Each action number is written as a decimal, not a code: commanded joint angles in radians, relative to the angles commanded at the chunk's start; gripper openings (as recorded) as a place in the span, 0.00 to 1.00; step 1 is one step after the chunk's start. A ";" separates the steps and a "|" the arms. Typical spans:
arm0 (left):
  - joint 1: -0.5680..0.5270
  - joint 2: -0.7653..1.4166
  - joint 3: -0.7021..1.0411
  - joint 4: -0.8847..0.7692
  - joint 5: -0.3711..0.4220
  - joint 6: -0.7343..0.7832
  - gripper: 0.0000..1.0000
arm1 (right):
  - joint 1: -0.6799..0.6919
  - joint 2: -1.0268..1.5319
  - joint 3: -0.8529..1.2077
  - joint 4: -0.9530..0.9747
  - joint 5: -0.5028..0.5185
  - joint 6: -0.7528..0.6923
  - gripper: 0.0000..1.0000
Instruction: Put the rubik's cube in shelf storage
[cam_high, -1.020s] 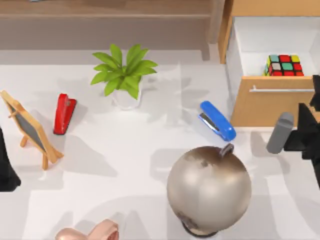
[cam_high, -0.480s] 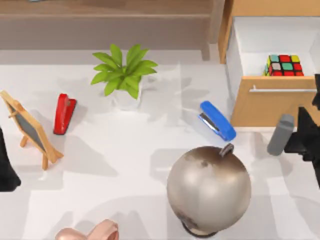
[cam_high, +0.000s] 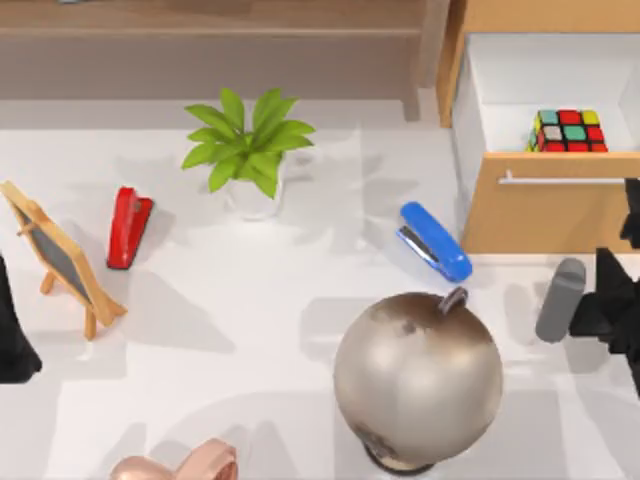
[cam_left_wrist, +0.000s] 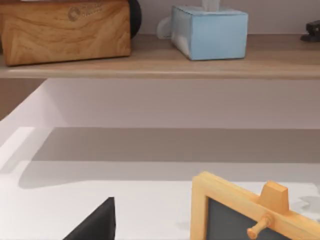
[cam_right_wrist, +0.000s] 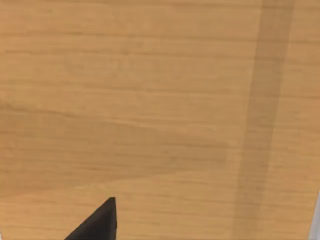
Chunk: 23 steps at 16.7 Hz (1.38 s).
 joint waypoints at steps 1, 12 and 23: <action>0.000 0.000 0.000 0.000 0.000 0.000 1.00 | -0.004 0.053 0.001 -0.021 -0.002 0.000 1.00; 0.000 0.000 0.000 0.000 0.000 0.000 1.00 | 0.122 -0.197 0.193 -0.512 -0.141 0.291 1.00; 0.000 0.000 0.000 0.000 0.000 0.000 1.00 | 0.096 -0.167 0.964 -1.769 -0.311 0.915 1.00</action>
